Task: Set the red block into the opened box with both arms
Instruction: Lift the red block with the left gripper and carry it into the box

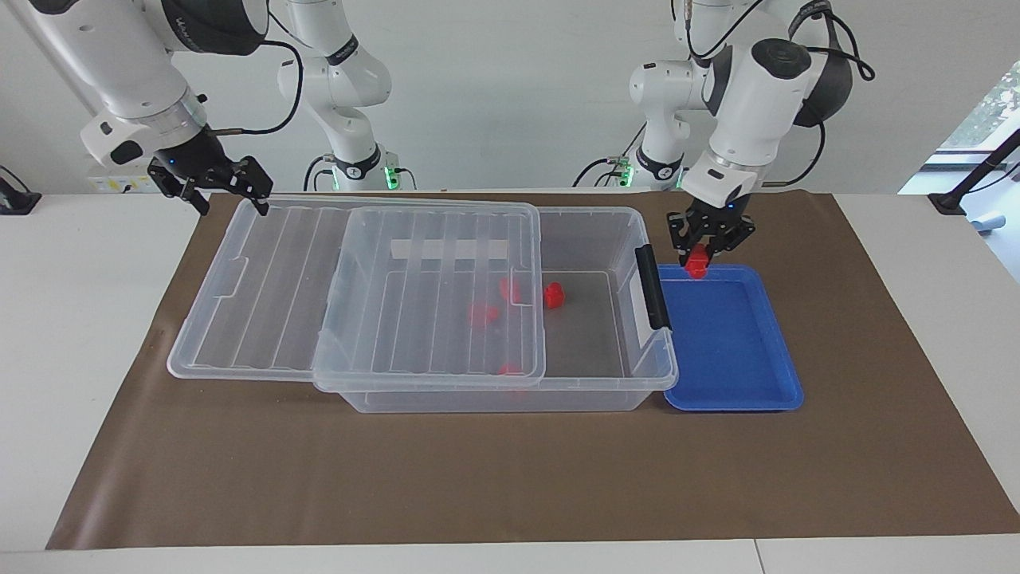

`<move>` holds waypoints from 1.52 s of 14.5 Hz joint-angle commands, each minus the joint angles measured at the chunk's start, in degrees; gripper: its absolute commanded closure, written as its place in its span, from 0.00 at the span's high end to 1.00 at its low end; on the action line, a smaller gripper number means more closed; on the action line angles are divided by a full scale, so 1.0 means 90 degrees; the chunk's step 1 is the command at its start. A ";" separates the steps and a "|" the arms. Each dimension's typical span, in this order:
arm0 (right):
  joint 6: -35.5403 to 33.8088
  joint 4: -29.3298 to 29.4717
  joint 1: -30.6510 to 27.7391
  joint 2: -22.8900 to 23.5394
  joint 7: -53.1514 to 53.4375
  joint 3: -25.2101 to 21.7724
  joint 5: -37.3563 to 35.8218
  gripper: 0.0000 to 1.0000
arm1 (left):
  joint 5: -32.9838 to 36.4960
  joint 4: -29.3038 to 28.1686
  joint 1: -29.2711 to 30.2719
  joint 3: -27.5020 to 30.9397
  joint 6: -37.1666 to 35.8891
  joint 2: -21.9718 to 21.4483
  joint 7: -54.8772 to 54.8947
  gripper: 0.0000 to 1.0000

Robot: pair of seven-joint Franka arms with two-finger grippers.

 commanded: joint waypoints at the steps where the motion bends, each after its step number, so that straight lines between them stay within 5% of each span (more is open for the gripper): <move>1: -0.0105 -0.0030 -0.0038 -0.0055 0.0109 0.0024 0.0044 1.00 | 0.0138 0.0149 -0.0500 -0.0067 0.0186 0.0268 -0.0576 0.00; 8: -0.0135 -0.0030 -0.0038 -0.0065 0.0109 0.0024 0.0044 1.00 | 0.0802 0.0402 -0.1205 -0.0067 0.1094 0.1595 -0.2042 0.00; 22: -0.0134 -0.0030 -0.0038 -0.0055 0.0109 0.0024 0.0024 1.00 | 0.0841 0.0325 -0.1313 -0.0067 0.2208 0.2925 -0.2111 0.00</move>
